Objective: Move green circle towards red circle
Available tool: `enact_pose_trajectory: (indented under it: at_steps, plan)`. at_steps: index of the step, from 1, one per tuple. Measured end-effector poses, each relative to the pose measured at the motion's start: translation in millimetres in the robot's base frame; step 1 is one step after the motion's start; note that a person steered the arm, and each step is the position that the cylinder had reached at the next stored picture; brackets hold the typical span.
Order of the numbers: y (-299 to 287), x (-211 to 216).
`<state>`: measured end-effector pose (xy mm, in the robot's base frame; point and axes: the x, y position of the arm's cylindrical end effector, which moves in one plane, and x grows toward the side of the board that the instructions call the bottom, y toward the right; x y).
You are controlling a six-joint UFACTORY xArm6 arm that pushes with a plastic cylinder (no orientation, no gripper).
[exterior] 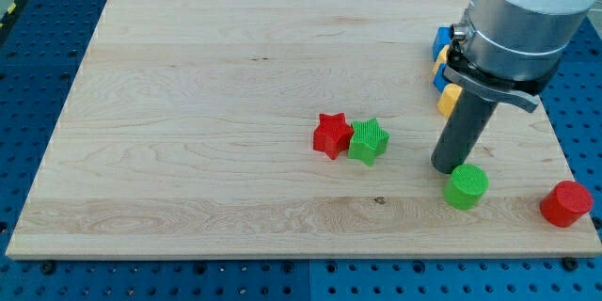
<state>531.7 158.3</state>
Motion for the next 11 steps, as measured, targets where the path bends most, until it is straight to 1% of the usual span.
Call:
enact_pose_trajectory:
  at_steps: [3,4,5,6,9,10,11]
  plan:
    - [2,19]
    - [-17,24]
    - [-23,40]
    - [-17,59]
    - [28,60]
    - [11,60]
    - [-2,42]
